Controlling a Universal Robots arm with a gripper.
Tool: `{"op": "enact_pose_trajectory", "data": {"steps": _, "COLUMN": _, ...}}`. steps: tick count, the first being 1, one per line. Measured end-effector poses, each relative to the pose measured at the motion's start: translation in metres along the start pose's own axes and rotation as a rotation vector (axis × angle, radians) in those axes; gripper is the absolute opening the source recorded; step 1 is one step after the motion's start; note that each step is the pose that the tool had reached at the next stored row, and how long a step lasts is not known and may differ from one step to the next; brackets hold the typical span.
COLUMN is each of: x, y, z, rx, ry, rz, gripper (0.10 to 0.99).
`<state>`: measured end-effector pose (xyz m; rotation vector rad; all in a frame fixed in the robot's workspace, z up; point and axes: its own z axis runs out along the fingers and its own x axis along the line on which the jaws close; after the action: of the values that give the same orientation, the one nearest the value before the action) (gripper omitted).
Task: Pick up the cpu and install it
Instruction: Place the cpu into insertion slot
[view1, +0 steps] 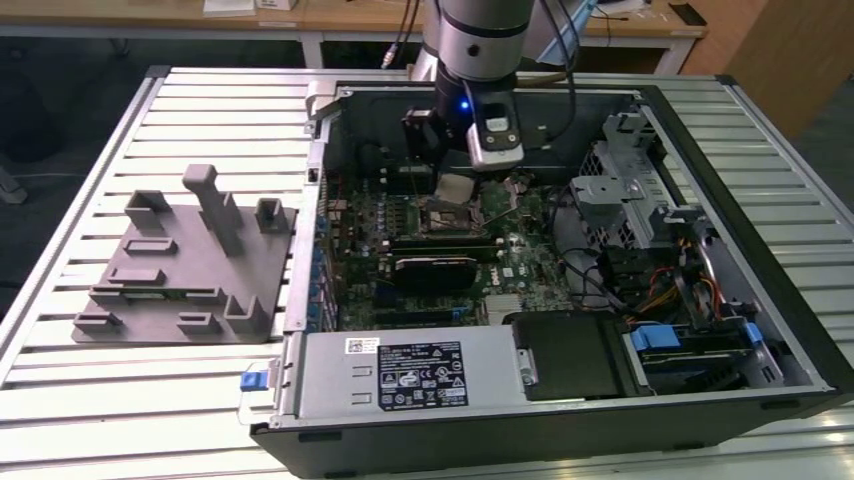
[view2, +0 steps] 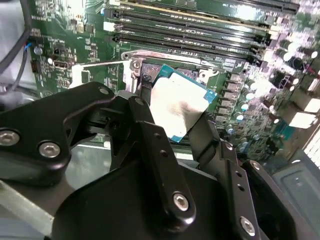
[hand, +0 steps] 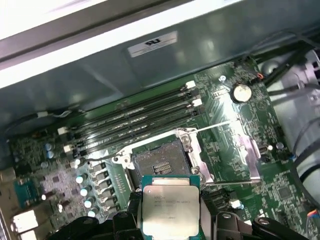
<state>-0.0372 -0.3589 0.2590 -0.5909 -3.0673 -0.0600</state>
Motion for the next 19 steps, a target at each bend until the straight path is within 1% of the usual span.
{"op": "enact_pose_trajectory", "data": {"steps": 19, "x": 0.0000, "y": 0.0000, "z": 0.0008, "rx": -0.006, "ry": -0.0088, "rz": 0.255, "gripper": 0.541}}
